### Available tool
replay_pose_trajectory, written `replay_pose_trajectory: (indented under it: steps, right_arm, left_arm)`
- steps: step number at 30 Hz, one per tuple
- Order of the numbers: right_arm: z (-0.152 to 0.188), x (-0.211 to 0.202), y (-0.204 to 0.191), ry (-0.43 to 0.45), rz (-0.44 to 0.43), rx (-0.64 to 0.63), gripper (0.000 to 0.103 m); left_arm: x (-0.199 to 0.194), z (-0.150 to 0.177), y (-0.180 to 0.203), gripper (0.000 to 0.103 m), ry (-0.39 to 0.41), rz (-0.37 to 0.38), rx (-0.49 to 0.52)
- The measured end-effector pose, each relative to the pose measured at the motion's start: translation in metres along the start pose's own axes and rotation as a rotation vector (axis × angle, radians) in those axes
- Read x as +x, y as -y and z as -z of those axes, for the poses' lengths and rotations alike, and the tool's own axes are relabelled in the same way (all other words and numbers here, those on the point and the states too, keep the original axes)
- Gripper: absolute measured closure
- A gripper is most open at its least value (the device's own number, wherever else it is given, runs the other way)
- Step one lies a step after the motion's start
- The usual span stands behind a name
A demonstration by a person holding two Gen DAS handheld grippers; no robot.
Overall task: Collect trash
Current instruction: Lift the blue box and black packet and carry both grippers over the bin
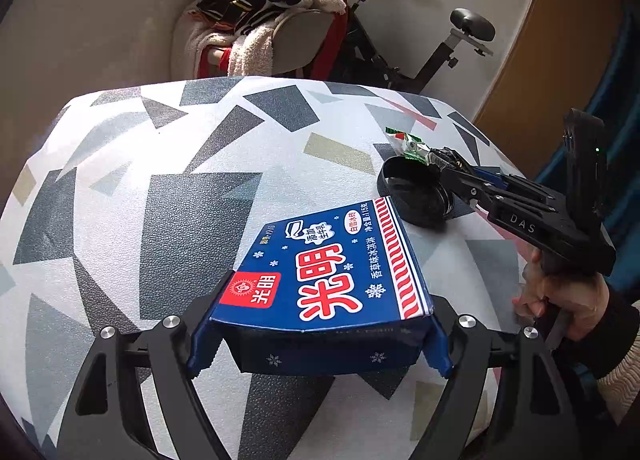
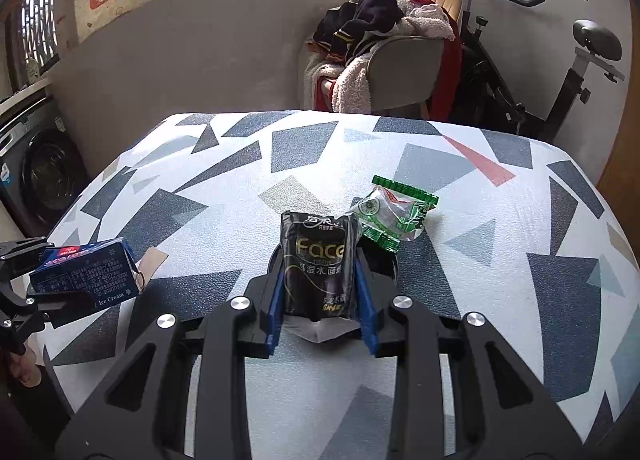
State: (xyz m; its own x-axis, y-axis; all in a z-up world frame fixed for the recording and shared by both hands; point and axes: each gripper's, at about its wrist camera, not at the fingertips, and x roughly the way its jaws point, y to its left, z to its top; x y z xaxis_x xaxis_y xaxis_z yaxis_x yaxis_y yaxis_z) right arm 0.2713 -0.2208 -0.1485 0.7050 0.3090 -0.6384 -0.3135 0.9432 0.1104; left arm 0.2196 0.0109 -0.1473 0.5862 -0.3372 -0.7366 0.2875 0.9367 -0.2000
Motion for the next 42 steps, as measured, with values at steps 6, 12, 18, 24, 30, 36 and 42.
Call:
replay_pose_trajectory:
  steps: [6,12,18,24,30,36,42]
  right_arm:
    - [0.016,-0.057,-0.028,0.044,-0.040,-0.035,0.070]
    - [0.045,-0.106,-0.045,0.064,-0.068,0.010,0.069]
    - [0.068,-0.150,-0.064,0.093,-0.083,0.022,0.069]
    - [0.092,-0.182,-0.078,0.110,-0.096,0.029,0.069]
    - [0.113,-0.193,-0.083,0.089,-0.098,0.044,0.069]
    - [0.126,-0.194,-0.085,0.066,-0.095,0.058,0.069]
    - [0.136,-0.191,-0.089,0.048,-0.095,0.057,0.069]
  left_arm:
    - [-0.050,0.031,0.011,0.025,0.052,-0.006,-0.002]
    - [-0.086,0.065,0.030,0.025,0.061,-0.021,0.051]
    - [-0.111,0.101,0.056,0.025,0.048,-0.023,0.119]
    - [-0.124,0.141,0.075,0.024,0.002,0.005,0.154]
    - [-0.120,0.171,0.078,0.024,-0.059,0.027,0.147]
    - [-0.113,0.180,0.082,0.018,-0.096,0.066,0.147]
    - [-0.121,0.174,0.080,0.012,-0.027,0.040,0.133]
